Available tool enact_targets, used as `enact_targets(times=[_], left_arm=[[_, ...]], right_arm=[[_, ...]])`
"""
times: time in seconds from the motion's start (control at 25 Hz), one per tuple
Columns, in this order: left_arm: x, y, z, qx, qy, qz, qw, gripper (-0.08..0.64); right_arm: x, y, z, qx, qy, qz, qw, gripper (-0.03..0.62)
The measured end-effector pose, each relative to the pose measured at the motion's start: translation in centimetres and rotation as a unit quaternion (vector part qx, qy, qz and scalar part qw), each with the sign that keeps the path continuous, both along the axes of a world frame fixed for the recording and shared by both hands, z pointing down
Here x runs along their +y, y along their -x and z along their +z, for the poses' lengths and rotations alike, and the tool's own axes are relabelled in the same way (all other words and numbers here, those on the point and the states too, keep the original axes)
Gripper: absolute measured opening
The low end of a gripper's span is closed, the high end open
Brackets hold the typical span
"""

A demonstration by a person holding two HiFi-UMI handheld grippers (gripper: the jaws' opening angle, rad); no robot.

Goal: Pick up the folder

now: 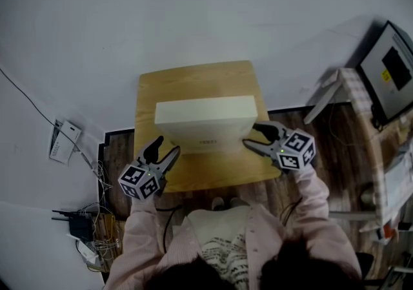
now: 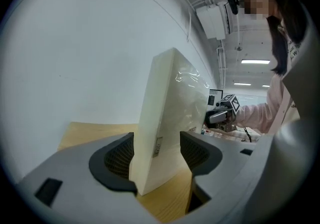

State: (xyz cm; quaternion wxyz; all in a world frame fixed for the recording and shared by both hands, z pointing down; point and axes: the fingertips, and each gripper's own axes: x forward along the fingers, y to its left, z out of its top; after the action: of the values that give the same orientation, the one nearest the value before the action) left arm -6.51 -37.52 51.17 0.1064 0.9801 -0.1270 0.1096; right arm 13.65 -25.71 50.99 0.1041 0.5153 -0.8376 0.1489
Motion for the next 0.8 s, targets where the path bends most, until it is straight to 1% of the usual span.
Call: enact_targets(times=[0.08,0.2,0.44,0.64,0.8], left_arm=[[-0.1,-0.3,0.2,-0.004,0.0,0.01,0.9999,0.297],[-0.3,-0.8,0.4,-0.004,0.007,0.028,0.9996,0.325],[-0.8,-1.8,0.6,0.01,0.03,0.059,0.9978,0.373],[-1.0,-2.7,1.3,0.004,0.042,0.08,0.9959,0.38],[-1.1,-3.5,1.7,0.0,0.04,0.094,0.9947,0.38]], right_arm=[[-0.4,-0.1,0.2,-0.005,0.004,0.001,1.0,0.27],[-1.0,0.0,0.4,-0.013,0.008,-0.004,1.0,0.293],[-1.8,0.3,1.0,-0.019,0.019,-0.015,1.0,0.33],[-2.3,0.4,1.1,-0.02,0.018,-0.015,1.0,0.33],[-2.5,0.5,1.2,-0.02,0.021,-0.019,0.999,0.325]])
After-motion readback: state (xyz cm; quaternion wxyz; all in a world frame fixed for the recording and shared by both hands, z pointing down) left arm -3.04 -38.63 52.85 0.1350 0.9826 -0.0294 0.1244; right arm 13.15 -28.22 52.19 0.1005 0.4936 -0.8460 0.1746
